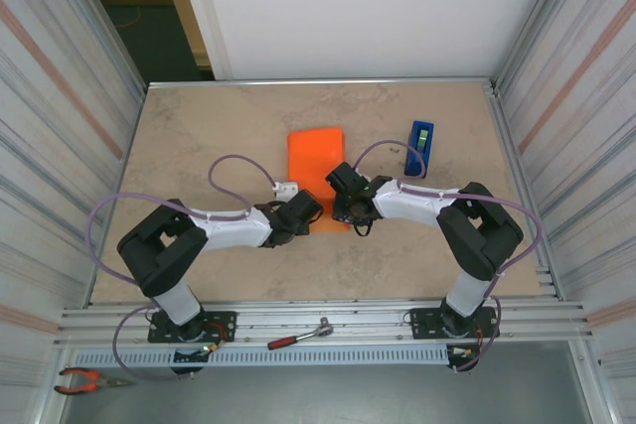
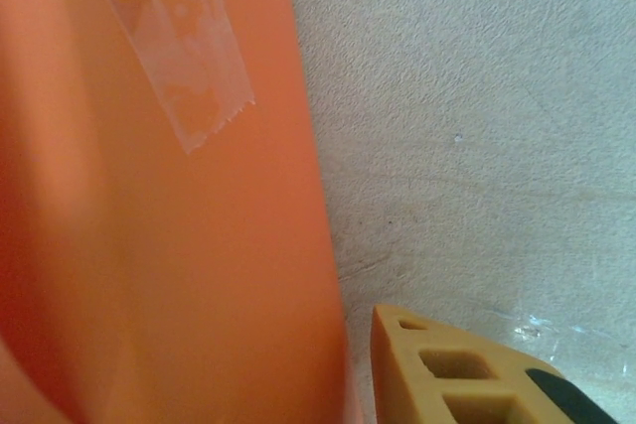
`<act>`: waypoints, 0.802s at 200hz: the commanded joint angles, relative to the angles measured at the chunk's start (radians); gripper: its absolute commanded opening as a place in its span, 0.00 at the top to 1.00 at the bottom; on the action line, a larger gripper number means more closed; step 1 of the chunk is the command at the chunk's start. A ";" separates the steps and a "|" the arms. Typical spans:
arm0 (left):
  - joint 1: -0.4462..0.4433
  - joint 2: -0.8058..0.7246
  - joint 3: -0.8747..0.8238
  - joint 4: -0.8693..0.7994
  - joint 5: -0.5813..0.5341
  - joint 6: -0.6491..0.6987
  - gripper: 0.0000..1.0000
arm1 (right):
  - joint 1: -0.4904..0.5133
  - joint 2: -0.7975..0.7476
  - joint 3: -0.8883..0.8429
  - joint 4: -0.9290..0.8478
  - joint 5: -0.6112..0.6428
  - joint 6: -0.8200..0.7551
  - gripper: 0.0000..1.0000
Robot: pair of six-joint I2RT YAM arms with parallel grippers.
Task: Wrap the gift box in paper
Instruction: Fold the third fold of the wrapping paper on the gift box.
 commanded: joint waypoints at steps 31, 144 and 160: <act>-0.023 0.029 0.035 -0.052 -0.072 -0.041 0.91 | 0.037 -0.016 -0.003 -0.052 0.032 0.009 0.58; -0.031 0.055 0.045 -0.055 -0.073 -0.043 1.00 | 0.033 0.033 0.010 -0.032 0.010 0.018 0.96; -0.030 0.060 0.048 -0.057 -0.071 -0.042 1.00 | 0.033 0.030 0.009 -0.026 0.007 0.017 1.00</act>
